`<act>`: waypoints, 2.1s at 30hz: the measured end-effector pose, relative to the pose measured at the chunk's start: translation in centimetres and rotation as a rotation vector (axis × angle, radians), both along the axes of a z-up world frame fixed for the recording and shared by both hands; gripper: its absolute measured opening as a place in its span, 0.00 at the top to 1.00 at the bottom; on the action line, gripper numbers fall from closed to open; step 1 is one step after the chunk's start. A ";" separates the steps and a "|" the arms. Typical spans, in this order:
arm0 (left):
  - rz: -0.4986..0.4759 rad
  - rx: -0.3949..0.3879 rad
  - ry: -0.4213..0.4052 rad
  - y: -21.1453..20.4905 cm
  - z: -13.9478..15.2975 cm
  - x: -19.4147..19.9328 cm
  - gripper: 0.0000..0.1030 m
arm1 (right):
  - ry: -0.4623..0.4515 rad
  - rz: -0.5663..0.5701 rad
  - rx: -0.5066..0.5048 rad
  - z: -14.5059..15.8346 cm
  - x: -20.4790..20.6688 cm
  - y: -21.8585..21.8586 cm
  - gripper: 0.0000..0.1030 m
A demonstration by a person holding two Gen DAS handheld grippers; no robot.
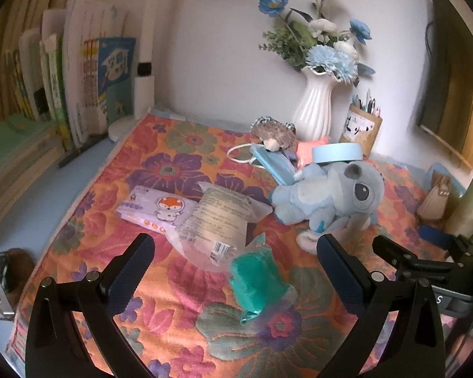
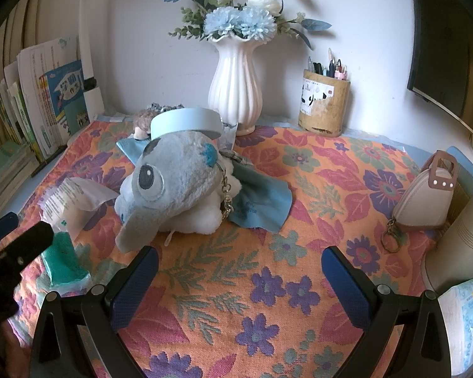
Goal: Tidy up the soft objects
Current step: 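Move both tools toward the teal item and the blue-grey plush, then grasp the teal item with the left tool while the right tool grasps the blue-grey plush, then carry the teal item and blue-grey plush with both tools to the brown basket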
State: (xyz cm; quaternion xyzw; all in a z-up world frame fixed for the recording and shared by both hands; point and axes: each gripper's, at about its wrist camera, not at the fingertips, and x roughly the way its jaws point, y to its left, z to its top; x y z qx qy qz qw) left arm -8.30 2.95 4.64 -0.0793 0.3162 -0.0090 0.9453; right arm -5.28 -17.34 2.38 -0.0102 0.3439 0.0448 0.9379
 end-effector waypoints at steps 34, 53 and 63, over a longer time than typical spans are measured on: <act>-0.104 -0.133 0.256 -1.8 -3.7 2.6 0.64 | 0.157 0.127 0.245 1.7 6.2 2.6 0.41; -0.448 -0.252 0.225 -3.5 -1.6 -1.4 0.68 | 0.387 0.295 0.423 3.8 -0.6 -6.7 0.44; -0.367 -0.127 0.289 -5.1 -3.1 -0.5 0.22 | 0.439 0.057 0.395 0.4 0.9 -8.9 0.22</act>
